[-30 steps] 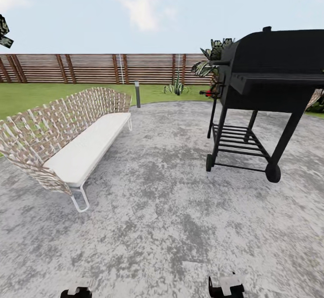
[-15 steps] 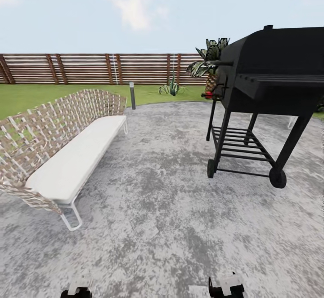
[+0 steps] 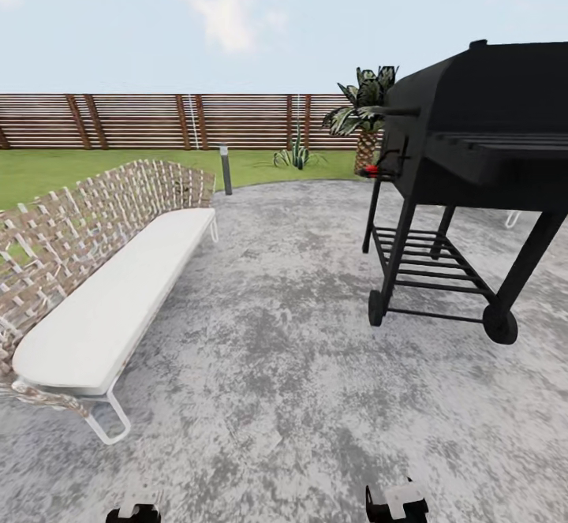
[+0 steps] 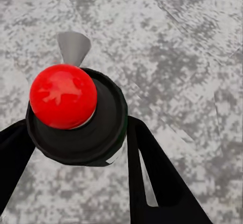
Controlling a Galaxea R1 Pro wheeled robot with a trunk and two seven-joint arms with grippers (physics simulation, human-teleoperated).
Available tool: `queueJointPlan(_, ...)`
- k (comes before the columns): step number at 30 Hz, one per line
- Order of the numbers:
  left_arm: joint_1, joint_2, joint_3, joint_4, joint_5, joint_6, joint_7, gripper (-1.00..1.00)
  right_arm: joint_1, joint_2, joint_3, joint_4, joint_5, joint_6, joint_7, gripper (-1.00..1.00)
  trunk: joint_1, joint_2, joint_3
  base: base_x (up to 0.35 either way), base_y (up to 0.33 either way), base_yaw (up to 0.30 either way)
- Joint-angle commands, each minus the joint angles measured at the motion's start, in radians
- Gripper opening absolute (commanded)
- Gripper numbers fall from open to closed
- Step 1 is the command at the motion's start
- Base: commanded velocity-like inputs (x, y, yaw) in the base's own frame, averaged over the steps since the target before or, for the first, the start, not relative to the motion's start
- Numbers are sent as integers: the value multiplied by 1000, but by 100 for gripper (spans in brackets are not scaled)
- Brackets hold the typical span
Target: Pick up the pesticide atomizer in the garden and spray insectifuge to fully cover both potted plants in the garden.
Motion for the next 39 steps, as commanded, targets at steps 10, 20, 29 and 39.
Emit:
queueJointPlan(10, -1, 0, -3, 1, 9, -2, -5, -100, -1, 1, 4, 1, 7, 0, -10, 100, 0, 0, -1, 334, 34, 0)
queueJointPlan(20, -1, 0, -3, 1, 9, -1, -5, -100, -1, 3, 4, 1, 7, 1, -10, 100, 0, 0, -1, 335, 0, 0)
queueJointPlan(29, -1, -1, -3, 1, 9, -2, -5, -100, -1, 3, 4, 1, 7, 1, -9, 100, 0, 0, -1, 335, 0, 0)
queueJointPlan(39, -1, 0, -3, 1, 9, -2, -5, -100, -1, 3, 4, 1, 7, 1, -9, 100, 0, 0, -1, 335, 3, -14)
